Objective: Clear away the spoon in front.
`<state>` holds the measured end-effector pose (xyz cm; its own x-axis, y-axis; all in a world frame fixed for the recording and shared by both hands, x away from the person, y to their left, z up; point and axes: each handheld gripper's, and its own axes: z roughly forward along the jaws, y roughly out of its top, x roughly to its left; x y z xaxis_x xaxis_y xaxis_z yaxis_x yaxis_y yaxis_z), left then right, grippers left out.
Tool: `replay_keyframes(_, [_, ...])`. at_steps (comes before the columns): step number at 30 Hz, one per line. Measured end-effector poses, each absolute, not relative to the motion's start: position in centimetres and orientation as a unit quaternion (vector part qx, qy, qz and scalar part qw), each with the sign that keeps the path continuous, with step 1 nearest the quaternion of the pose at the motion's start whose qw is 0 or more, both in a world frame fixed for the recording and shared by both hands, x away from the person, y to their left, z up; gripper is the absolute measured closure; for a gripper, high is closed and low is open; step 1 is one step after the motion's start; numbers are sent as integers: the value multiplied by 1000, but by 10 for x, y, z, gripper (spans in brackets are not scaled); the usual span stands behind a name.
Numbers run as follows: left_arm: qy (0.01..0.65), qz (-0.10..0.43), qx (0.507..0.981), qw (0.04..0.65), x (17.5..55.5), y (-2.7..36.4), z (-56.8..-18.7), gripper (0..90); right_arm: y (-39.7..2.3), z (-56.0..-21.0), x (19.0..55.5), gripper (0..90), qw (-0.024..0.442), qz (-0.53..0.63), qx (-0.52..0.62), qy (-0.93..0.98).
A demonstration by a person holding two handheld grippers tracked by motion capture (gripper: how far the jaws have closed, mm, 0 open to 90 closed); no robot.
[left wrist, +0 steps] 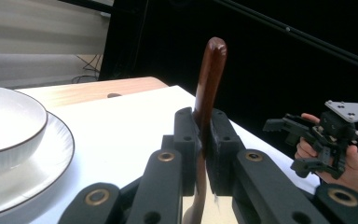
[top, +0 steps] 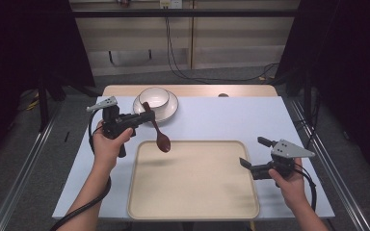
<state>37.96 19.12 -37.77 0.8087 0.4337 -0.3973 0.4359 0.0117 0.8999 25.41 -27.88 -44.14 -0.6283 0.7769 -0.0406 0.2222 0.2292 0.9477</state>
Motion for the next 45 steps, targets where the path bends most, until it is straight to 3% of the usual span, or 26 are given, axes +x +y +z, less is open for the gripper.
replay_keyframes(45, [283, -66, 724, 626, 346, 176, -401, 840, -278, -442, 255, 11, 271, 516, 335, 740])
